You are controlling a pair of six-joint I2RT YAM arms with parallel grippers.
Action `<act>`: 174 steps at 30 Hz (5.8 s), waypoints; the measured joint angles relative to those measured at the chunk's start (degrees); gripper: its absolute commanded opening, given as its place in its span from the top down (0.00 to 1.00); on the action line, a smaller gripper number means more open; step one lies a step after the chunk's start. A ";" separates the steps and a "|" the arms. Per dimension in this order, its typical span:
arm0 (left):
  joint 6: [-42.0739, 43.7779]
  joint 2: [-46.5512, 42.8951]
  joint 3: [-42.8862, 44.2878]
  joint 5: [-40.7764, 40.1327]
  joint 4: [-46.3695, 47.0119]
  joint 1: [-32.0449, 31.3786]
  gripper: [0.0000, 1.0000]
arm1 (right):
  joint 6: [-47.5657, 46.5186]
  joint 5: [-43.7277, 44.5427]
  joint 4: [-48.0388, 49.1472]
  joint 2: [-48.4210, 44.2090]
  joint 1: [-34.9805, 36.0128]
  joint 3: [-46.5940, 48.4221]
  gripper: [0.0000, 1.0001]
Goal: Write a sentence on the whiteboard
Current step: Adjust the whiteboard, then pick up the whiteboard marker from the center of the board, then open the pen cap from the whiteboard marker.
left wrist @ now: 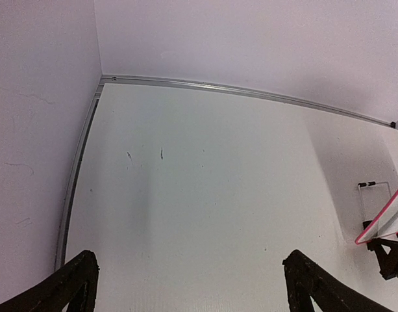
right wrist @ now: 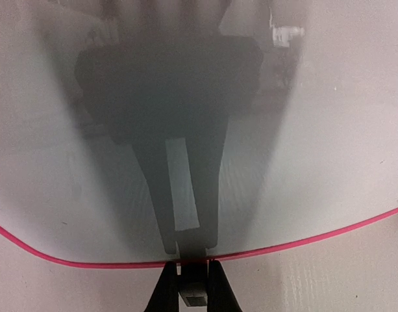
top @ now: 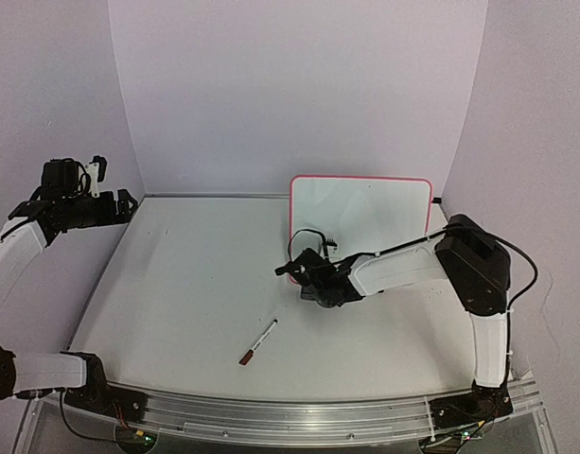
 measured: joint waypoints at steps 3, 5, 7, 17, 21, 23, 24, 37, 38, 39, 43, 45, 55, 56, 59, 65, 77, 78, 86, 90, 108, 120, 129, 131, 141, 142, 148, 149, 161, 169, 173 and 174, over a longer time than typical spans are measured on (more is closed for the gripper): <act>0.00 -0.09 0.00 0.00 0.00 0.00 0.01 | 3.30 1.60 -2.69 1.58 0.92 2.67 1.00; 0.00 -0.16 0.00 0.00 0.00 0.00 0.01 | 5.25 2.41 -4.41 2.51 1.44 4.31 1.00; 0.00 -0.34 0.00 0.00 0.00 0.00 0.00 | 6.60 3.16 -5.75 3.41 1.88 5.79 1.00; -0.15 -0.49 0.00 -0.08 -0.07 0.00 0.01 | 8.89 3.52 -8.53 4.88 4.15 8.74 0.73; -0.25 -0.05 0.08 -0.99 -0.55 -0.81 0.03 | 9.66 1.52 -8.07 4.16 4.50 7.87 0.56; -0.83 1.17 0.33 -2.20 -1.57 -2.63 0.03 | 9.80 0.57 -8.02 2.51 4.90 6.31 0.52; -1.22 1.86 0.46 -2.86 -2.14 -3.86 0.03 | 9.76 0.18 -8.07 1.41 5.08 5.45 0.51; -15.08 5.24 -11.27 -7.05 -0.26 -33.21 0.09 | 8.96 -1.82 -7.25 -19.54 5.47 -8.79 0.45; -16.08 6.09 -12.63 -6.94 -0.18 -35.89 0.09 | 8.32 -1.85 -7.30 -21.02 5.26 -9.79 0.45; -17.05 7.21 -13.64 -6.99 -0.20 -38.77 0.09 | 7.55 -1.88 -7.43 -22.50 4.94 -10.60 0.45; -19.42 12.42 -14.40 -7.19 0.27 -50.27 0.09 | 4.93 -2.04 -7.36 -27.27 2.48 -12.73 0.45; -19.86 15.72 -14.06 -7.27 0.75 -54.97 0.09 | 4.05 -2.11 -7.30 -29.47 0.73 -13.84 0.45; -20.21 31.17 -8.18 -7.52 0.82 -63.97 0.51 | 2.98 -2.83 -7.25 -33.81 -2.48 -18.54 0.46; -19.97 31.57 -8.04 -7.50 0.94 -64.13 0.54 | 3.00 -2.94 -7.27 -33.98 -2.48 -18.82 0.46; -20.12 32.23 -7.96 -7.52 0.95 -64.22 0.59 | 3.23 -3.18 -7.26 -34.34 -2.48 -19.39 0.46; -20.26 34.57 -6.82 -7.47 1.19 -64.26 0.64 | 3.79 -3.39 -7.25 -34.42 -2.48 -19.67 0.46; -20.28 36.30 -6.52 -7.24 2.02 -64.67 0.75 | 4.53 -3.46 -7.25 -34.42 -2.52 -19.69 0.46; -20.26 36.35 -6.49 -7.19 2.07 -64.73 0.76 | 4.56 -3.43 -7.23 -34.42 -2.52 -19.69 0.46; -19.72 36.56 -6.47 -7.10 2.05 -65.03 0.96 | 4.74 -3.47 -7.24 -34.42 -2.52 -19.69 0.45; -19.56 36.61 -6.10 -7.10 2.56 -65.35 1.00 | 4.46 -4.18 -7.20 -34.42 -3.02 -19.72 0.40; -9.09 21.99 -12.28 -1.51 13.12 -65.55 1.00 | -20.01 -56.63 -4.62 -38.95 -16.10 -19.55 0.27; -5.73 22.24 -12.13 9.58 18.86 -65.55 1.00 | -20.96 -84.03 -3.76 -29.92 -13.26 -16.51 0.42; -7.19 22.99 -12.13 12.64 22.52 -65.55 1.00 | -20.88 -88.20 -3.16 -24.79 -7.99 -14.46 0.60; -7.49 22.99 -12.13 13.04 23.10 -65.53 1.00 | -20.80 -88.84 -3.11 -24.20 -7.44 -14.45 0.62; -8.72 23.13 -12.13 13.61 24.28 -65.55 1.00 | -20.54 -90.64 -2.45 -23.82 -6.96 -14.40 0.76; -8.72 23.24 -12.13 13.64 24.48 -65.55 1.00 | -20.57 -90.69 -2.40 -23.82 -6.96 -14.43 0.79; -8.81 23.32 -12.13 14.14 24.98 -65.55 1.00 | -19.47 -90.38 -1.77 -23.67 -6.98 -14.43 1.00; -8.89 23.32 -12.14 14.13 24.93 -65.52 1.00 | -19.42 -90.27 -1.84 -23.56 -7.01 -14.43 1.00; -10.86 23.29 -12.92 13.30 26.24 -65.54 0.50 | -18.35 -90.00 1.64 -23.32 -6.85 -14.45 1.00; -11.50 23.28 -13.36 13.10 26.59 -65.53 0.97 | -18.05 -90.04 3.13 -23.44 -7.07 -14.46 1.00; -11.26 23.23 -13.42 13.52 27.32 -65.54 1.00 | -18.13 -90.71 3.37 -24.27 -7.90 -15.03 1.00; -11.27 23.23 -13.42 13.57 27.88 -65.53 1.00 | -18.11 -90.97 3.49 -24.75 -8.30 -15.34 1.00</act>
